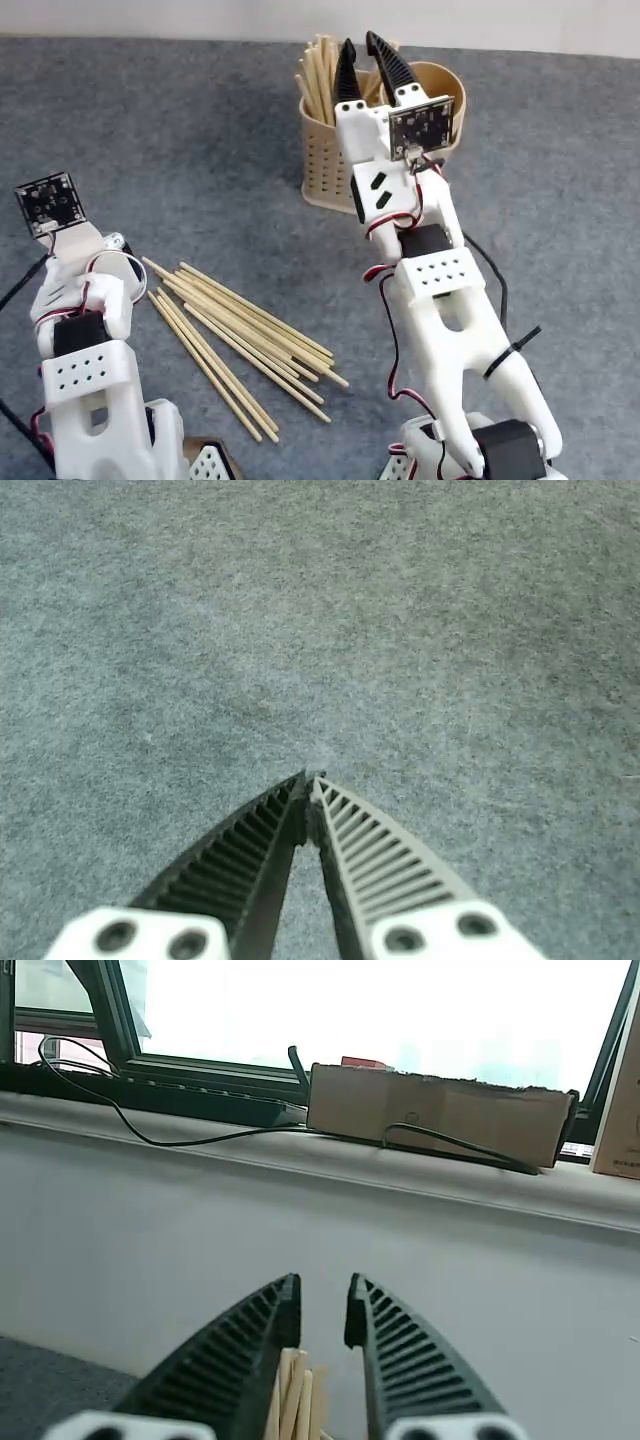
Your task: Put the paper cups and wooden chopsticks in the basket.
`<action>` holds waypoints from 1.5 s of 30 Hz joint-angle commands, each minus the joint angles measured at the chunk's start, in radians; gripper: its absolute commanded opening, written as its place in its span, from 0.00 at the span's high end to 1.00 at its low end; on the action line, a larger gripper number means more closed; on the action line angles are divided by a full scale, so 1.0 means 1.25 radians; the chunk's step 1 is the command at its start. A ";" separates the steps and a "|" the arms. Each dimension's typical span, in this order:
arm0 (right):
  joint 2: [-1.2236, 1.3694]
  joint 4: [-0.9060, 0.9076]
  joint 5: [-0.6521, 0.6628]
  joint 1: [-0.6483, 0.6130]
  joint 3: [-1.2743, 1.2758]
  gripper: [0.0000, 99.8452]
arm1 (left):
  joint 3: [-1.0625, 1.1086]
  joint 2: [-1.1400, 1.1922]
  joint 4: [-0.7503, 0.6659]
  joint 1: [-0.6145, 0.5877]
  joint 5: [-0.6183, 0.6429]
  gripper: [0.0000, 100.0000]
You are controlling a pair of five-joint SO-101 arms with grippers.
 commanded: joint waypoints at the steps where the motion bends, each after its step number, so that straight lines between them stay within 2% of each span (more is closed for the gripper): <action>1: -0.099 -0.013 -0.055 0.004 -0.047 0.98 | -0.010 -0.015 -0.012 -0.010 0.005 0.97; 4: -0.161 0.004 -0.149 0.004 -0.045 0.99 | -0.010 -0.015 -0.012 -0.010 0.005 0.97; 9: -0.249 0.217 -0.300 -0.003 -0.056 0.99 | -0.010 -0.015 -0.012 -0.010 0.005 0.97; 11: -0.277 0.276 -0.324 -0.023 -0.088 0.99 | -0.010 -0.015 -0.012 -0.010 0.005 0.97; 16: -0.337 0.419 -0.324 -0.107 -0.133 0.99 | -0.010 -0.015 -0.012 -0.010 0.006 0.97; 22: -0.301 0.533 -0.324 -0.240 -0.132 0.99 | -0.010 -0.015 -0.012 -0.010 0.007 0.97; 28: -0.277 0.733 -0.323 -0.285 -0.067 0.99 | -0.010 -0.015 -0.012 -0.010 0.007 0.97; 34: -0.278 0.757 -0.227 -0.320 0.083 0.99 | -0.010 -0.015 -0.014 -0.010 0.007 0.97; 37: -0.278 0.759 -0.216 -0.322 0.133 0.99 | -0.010 -0.015 -0.014 -0.010 0.007 0.97; 41: -0.276 0.835 -0.215 -0.323 0.152 0.99 | -0.010 -0.015 -0.014 -0.010 0.007 0.97; 45: -0.269 0.903 -0.172 -0.396 0.152 0.99 | -0.013 -0.015 -0.014 -0.025 0.009 0.97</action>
